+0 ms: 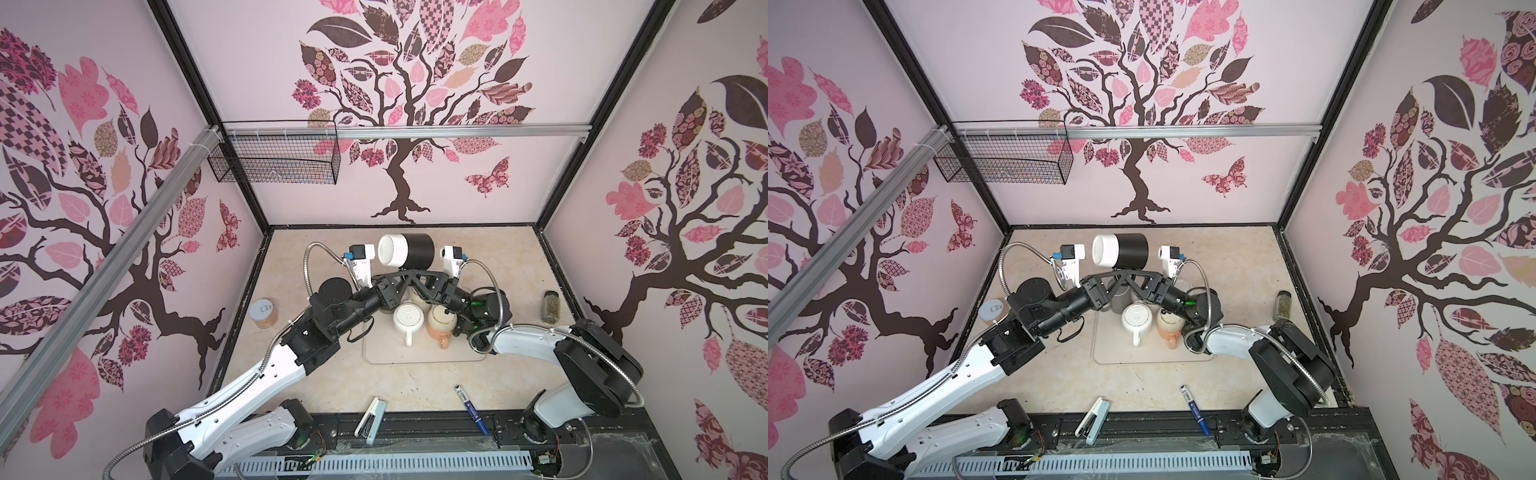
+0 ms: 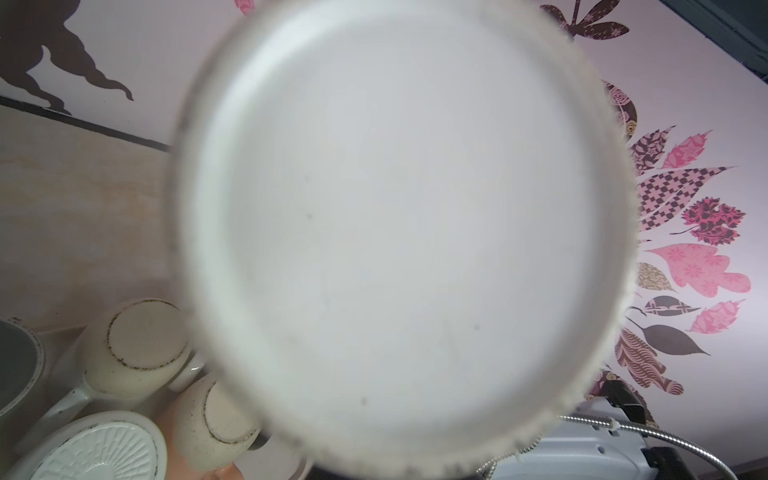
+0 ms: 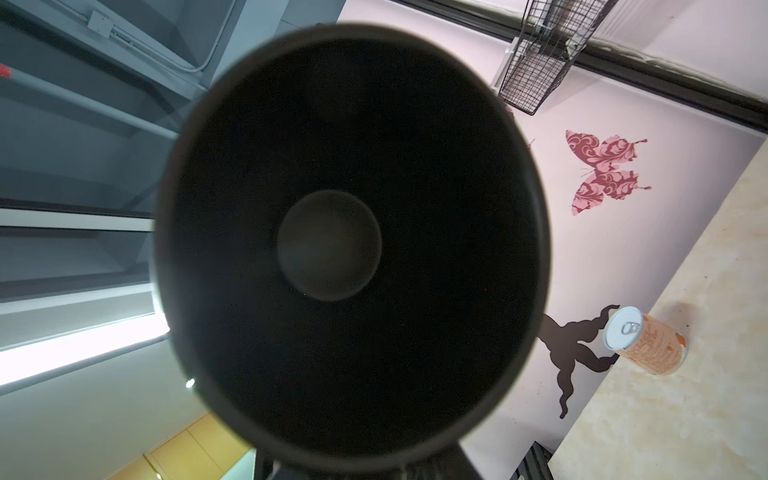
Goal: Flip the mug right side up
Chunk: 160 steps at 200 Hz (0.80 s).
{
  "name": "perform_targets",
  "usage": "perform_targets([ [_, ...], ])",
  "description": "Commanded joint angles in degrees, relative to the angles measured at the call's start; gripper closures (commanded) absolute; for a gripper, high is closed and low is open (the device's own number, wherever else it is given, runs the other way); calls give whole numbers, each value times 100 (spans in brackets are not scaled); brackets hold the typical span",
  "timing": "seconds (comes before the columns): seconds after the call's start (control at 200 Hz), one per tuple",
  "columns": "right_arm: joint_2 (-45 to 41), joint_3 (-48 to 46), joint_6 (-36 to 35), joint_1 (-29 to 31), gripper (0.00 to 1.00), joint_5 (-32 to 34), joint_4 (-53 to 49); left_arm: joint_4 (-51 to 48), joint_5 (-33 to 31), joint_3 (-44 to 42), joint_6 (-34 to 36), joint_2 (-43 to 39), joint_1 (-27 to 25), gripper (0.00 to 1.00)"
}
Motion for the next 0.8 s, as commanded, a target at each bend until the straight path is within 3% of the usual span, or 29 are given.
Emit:
perform_targets([
  [0.0,189,595,232,20,83,92,801,-65,1044,-238,-32,51,-230,100],
  [0.08,172,515,246,21,100,209,801,-183,989,-284,3,-51,-223,100],
  [0.34,-213,197,-152,-9,100,384,772,-710,566,-535,116,-280,-173,100],
  [0.35,-234,189,-163,-22,100,369,752,-780,516,-500,137,-279,-160,95],
  [0.395,-323,163,-186,-90,100,300,579,-1485,112,-233,380,-241,-144,54],
  [0.425,-392,152,-214,-157,100,241,388,-2056,-240,24,592,-188,-145,38],
  [0.46,-495,160,-242,-252,100,141,-23,-2811,-811,294,753,-158,-151,10],
  [0.475,-554,160,-276,-278,100,99,-138,-3071,-1029,402,789,-148,-145,5],
  [0.55,-865,127,-476,-480,100,-15,-841,-3569,-1854,570,1180,-224,-153,4],
  [0.68,-1579,301,-1312,-719,100,-32,-2841,-3513,-2658,345,1556,-609,-145,4],
  [0.795,-1996,1004,-2527,-738,100,-2,-5168,-3195,-2475,141,1698,-796,23,4],
])
